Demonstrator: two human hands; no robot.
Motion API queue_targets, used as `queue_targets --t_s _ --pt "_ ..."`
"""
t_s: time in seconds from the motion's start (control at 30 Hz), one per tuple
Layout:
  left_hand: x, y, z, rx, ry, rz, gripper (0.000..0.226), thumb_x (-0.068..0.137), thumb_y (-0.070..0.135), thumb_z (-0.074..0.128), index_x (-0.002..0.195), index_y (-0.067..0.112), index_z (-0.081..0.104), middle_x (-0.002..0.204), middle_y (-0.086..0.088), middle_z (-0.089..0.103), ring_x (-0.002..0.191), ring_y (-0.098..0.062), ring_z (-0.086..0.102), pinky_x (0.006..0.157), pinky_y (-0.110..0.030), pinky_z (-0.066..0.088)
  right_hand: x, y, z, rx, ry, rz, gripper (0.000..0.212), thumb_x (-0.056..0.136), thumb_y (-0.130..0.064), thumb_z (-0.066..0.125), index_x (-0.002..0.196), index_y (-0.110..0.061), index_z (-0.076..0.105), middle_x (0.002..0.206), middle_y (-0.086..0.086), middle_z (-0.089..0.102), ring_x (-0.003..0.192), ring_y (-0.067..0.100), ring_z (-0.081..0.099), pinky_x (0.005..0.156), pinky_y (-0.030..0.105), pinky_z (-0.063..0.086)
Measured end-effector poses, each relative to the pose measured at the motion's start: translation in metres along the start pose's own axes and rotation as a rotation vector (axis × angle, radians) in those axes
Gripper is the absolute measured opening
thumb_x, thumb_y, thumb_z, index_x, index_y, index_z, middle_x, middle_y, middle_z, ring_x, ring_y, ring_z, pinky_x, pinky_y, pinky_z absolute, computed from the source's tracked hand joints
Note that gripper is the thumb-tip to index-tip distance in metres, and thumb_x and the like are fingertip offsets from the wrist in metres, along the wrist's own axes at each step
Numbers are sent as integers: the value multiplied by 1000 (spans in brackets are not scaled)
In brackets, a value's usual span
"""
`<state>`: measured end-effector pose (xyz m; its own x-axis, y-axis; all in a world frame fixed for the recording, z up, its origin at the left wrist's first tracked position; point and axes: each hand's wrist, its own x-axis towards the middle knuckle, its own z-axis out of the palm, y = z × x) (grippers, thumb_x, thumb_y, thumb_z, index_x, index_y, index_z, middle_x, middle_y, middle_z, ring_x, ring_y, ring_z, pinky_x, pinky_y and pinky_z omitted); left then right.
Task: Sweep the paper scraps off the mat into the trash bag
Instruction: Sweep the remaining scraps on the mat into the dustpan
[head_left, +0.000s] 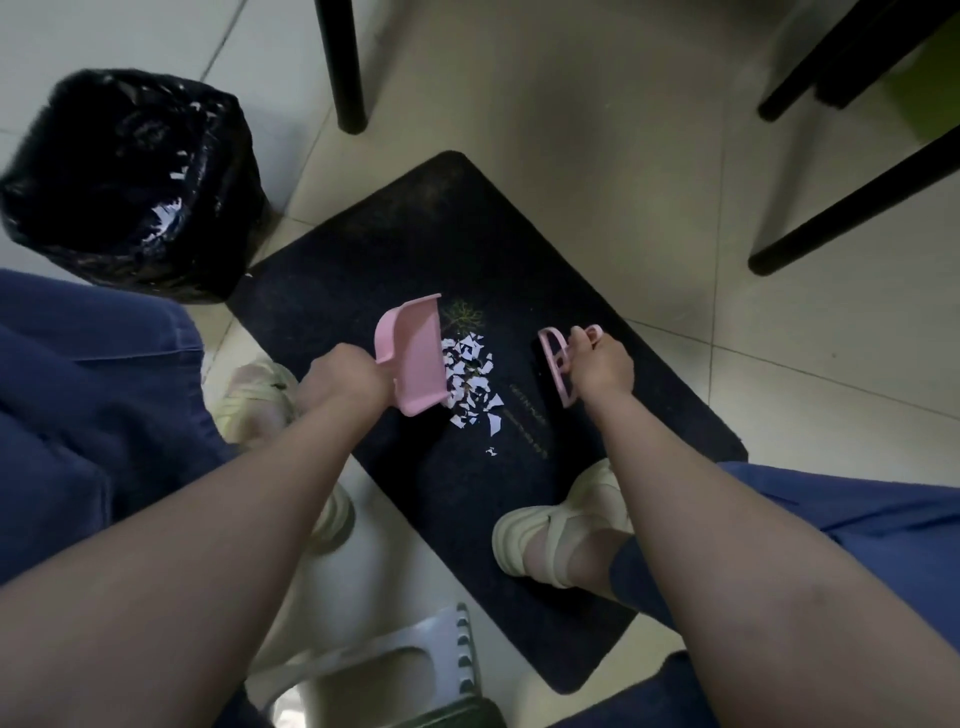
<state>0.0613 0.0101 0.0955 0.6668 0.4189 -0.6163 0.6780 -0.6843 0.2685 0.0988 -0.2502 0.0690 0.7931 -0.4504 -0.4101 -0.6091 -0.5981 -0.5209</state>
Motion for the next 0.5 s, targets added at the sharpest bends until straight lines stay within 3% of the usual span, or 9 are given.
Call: queue_targets --t_s 0.2,0.3,0.37,0.43,0.5 --pt "8 -31 14 7 -27 -22 17 84 26 55 89 18 70 87 -8 65 76 -27 56 60 -30 40 -6 15 20 -71 -81 8 42 99 -43 41 97 -9 66 93 7 63 88 24 58 75 32 41" --pt "15 -26 14 -51 -40 16 18 85 26 52 86 20 69 87 -7 66 77 -27 58 63 -29 41 1 28 35 -74 -121 57 36 87 -51 51 93 -21 69 100 9 64 94 29 62 84 43 53" --pt "25 -13 12 -97 -39 21 19 85 26 51 87 21 69 87 -6 67 79 -27 60 63 -29 42 6 26 39 -60 -148 58 24 88 -44 55 90 -23 67 95 6 67 90 27 65 84 47 55" --pt "31 2 12 -138 -34 16 19 85 24 51 89 21 70 87 -6 66 80 -27 60 65 -29 42 13 15 36 -28 -69 48 28 95 -40 50 93 -15 64 88 1 67 84 22 65 80 38 54" --pt "33 17 17 -185 -30 8 19 85 24 51 89 22 70 85 -6 66 78 -28 61 65 -29 44 31 4 30 14 112 40 29 99 -37 47 98 -13 62 86 -3 59 81 15 56 71 24 40"
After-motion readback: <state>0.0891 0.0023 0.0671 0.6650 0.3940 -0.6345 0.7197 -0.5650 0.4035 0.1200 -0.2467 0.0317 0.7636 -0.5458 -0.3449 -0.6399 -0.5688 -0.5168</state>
